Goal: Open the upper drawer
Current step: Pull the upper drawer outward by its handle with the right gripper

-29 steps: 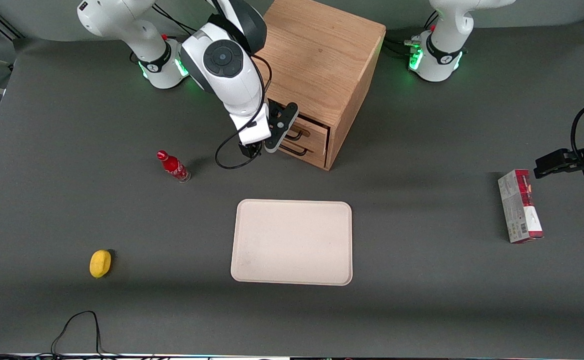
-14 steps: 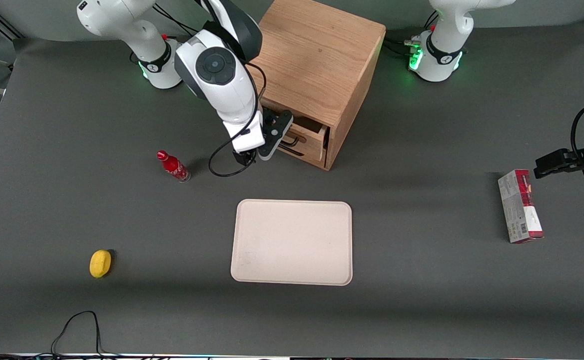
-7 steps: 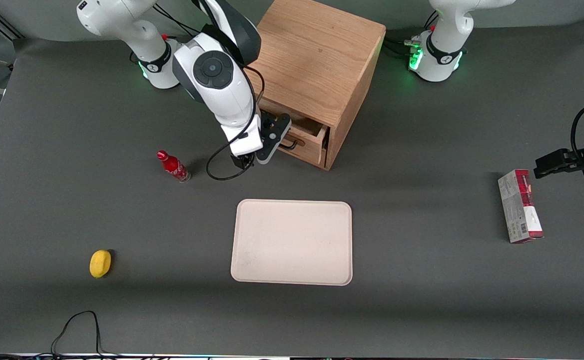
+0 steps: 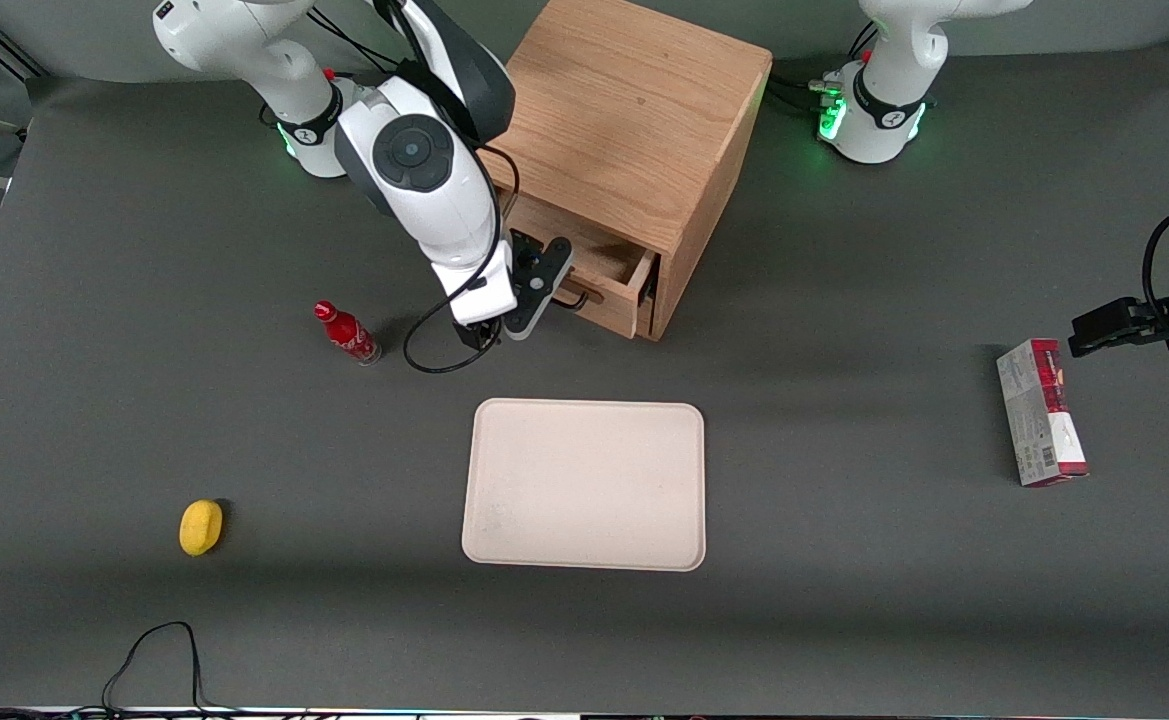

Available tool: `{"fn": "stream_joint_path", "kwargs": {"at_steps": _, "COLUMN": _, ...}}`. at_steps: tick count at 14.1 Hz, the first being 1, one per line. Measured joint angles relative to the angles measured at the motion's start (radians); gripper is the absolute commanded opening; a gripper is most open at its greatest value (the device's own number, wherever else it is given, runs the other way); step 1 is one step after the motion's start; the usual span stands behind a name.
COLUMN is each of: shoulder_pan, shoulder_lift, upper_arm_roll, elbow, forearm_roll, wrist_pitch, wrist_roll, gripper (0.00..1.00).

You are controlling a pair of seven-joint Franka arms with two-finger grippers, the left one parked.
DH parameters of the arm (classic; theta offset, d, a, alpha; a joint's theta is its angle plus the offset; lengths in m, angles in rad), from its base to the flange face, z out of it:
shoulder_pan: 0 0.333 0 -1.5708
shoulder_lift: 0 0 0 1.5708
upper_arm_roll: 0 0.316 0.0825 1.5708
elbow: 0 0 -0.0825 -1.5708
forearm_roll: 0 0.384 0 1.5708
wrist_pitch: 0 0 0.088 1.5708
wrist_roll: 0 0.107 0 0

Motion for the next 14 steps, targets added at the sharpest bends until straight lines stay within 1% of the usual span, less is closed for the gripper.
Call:
{"fn": "stream_joint_path", "kwargs": {"at_steps": 9, "shoulder_pan": -0.041, "shoulder_lift": 0.035, "upper_arm_roll": -0.001, "elbow": 0.045, "forearm_roll": -0.002, "wrist_pitch": -0.002, "wrist_roll": -0.038, "gripper": 1.0}}
{"fn": "stream_joint_path", "kwargs": {"at_steps": 14, "shoulder_pan": -0.063, "shoulder_lift": 0.066, "upper_arm_roll": -0.001, "elbow": 0.093, "forearm_roll": -0.003, "wrist_pitch": -0.033, "wrist_roll": -0.054, "gripper": 1.0}}
